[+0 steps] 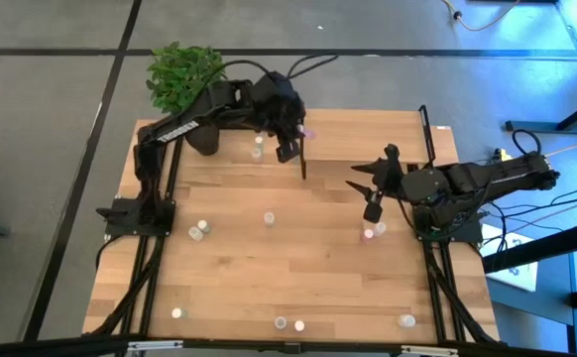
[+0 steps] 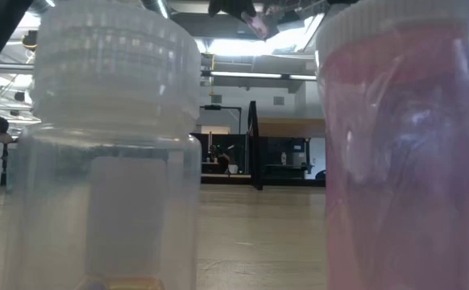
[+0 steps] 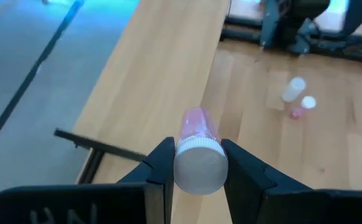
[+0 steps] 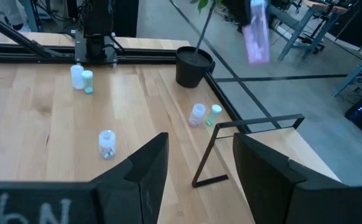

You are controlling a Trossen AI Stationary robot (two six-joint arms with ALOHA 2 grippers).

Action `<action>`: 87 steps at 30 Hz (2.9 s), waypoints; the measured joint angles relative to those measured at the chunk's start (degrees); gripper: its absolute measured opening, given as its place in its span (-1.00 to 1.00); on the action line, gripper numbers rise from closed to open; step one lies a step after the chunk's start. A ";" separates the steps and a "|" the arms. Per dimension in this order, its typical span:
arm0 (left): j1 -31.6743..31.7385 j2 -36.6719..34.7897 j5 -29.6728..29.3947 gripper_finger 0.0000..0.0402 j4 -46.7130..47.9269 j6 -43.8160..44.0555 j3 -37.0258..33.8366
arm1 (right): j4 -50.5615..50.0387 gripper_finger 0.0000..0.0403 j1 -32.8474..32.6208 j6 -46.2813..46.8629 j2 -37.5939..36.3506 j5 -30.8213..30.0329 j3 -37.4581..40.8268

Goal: Pick and place medicine bottles onto shelf by color
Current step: Move the top pink pill bottle to the center of the table

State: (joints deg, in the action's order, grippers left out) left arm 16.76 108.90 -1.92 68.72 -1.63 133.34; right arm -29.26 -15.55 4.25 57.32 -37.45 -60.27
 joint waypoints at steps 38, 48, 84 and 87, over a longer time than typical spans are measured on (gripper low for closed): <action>-15.31 15.82 3.03 -0.56 13.40 4.50 -0.11 | -3.63 -0.10 -0.02 6.54 -2.97 15.16 0.02; -15.28 21.59 3.14 -0.56 14.20 4.20 -0.11 | -3.74 -0.10 -0.02 7.52 -4.20 20.72 0.02; -13.61 30.73 4.43 -0.55 3.43 4.19 -0.09 | -7.54 -0.10 -0.01 7.48 -4.11 32.61 0.02; -13.65 31.67 4.42 -0.55 3.42 4.55 -0.11 | -7.63 -0.10 -0.02 7.48 -4.09 32.61 0.02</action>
State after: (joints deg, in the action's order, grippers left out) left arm 3.11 140.56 2.50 72.13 2.92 133.23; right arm -36.88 -15.57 11.73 53.23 -4.84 -60.25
